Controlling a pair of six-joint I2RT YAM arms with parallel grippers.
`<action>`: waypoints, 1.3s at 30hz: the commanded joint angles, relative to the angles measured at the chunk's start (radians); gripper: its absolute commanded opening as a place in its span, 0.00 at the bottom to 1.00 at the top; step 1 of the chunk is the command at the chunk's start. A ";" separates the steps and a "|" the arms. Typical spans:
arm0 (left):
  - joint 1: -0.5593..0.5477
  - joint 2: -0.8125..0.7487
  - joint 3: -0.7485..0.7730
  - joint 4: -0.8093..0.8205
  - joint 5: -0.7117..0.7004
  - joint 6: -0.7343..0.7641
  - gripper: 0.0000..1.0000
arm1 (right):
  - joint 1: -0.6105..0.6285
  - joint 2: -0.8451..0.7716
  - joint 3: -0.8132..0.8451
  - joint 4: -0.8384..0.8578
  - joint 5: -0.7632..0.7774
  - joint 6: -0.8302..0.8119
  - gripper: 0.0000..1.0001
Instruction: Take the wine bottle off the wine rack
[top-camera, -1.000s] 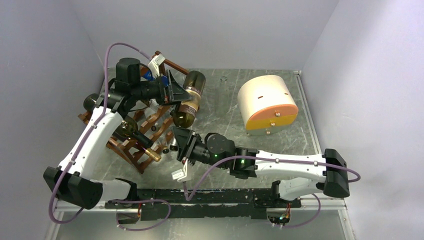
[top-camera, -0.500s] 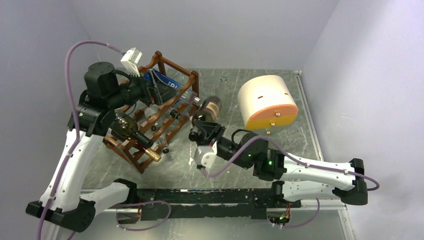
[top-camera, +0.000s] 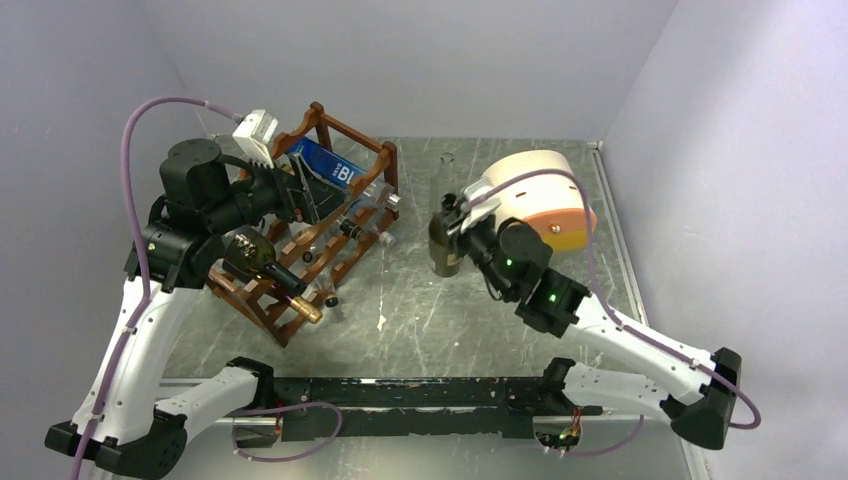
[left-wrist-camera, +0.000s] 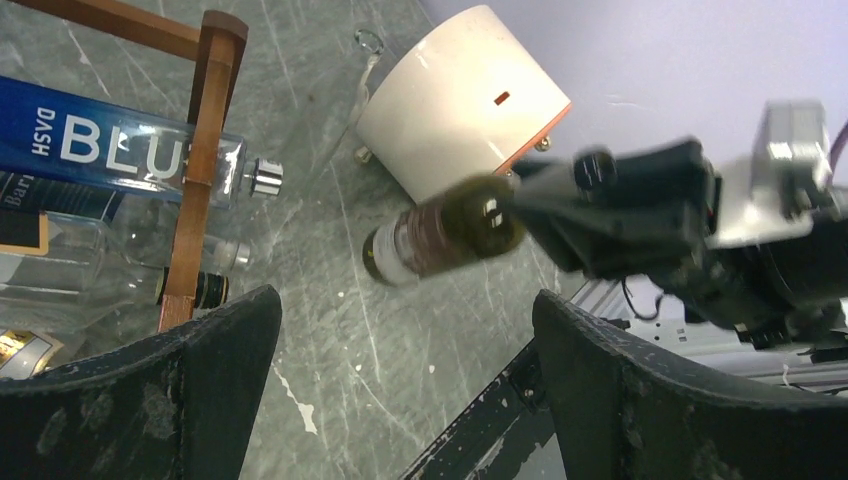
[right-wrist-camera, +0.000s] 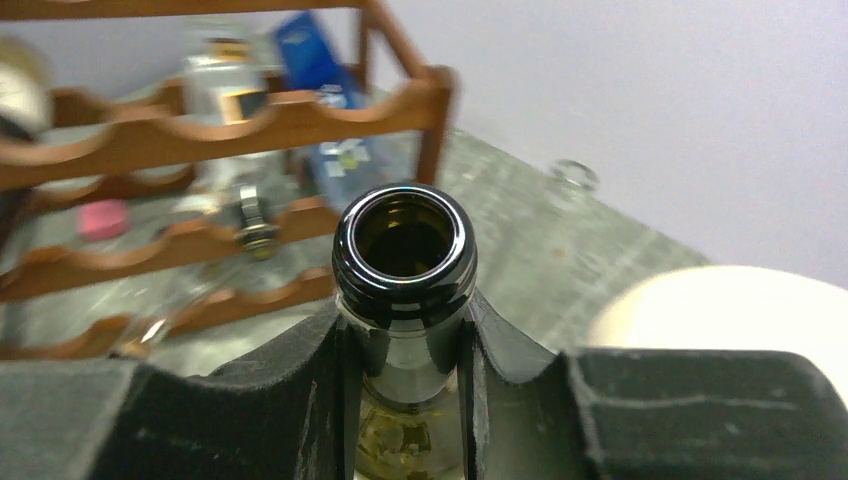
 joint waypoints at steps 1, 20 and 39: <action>-0.004 -0.020 -0.024 -0.011 -0.008 0.010 0.99 | -0.148 0.029 0.014 0.134 0.029 0.173 0.00; -0.005 -0.099 -0.100 0.022 -0.010 0.012 0.99 | -0.284 0.290 -0.009 0.385 0.085 0.150 0.00; -0.005 -0.096 -0.119 0.041 0.000 0.000 0.99 | -0.327 0.363 -0.034 0.433 0.101 0.172 0.00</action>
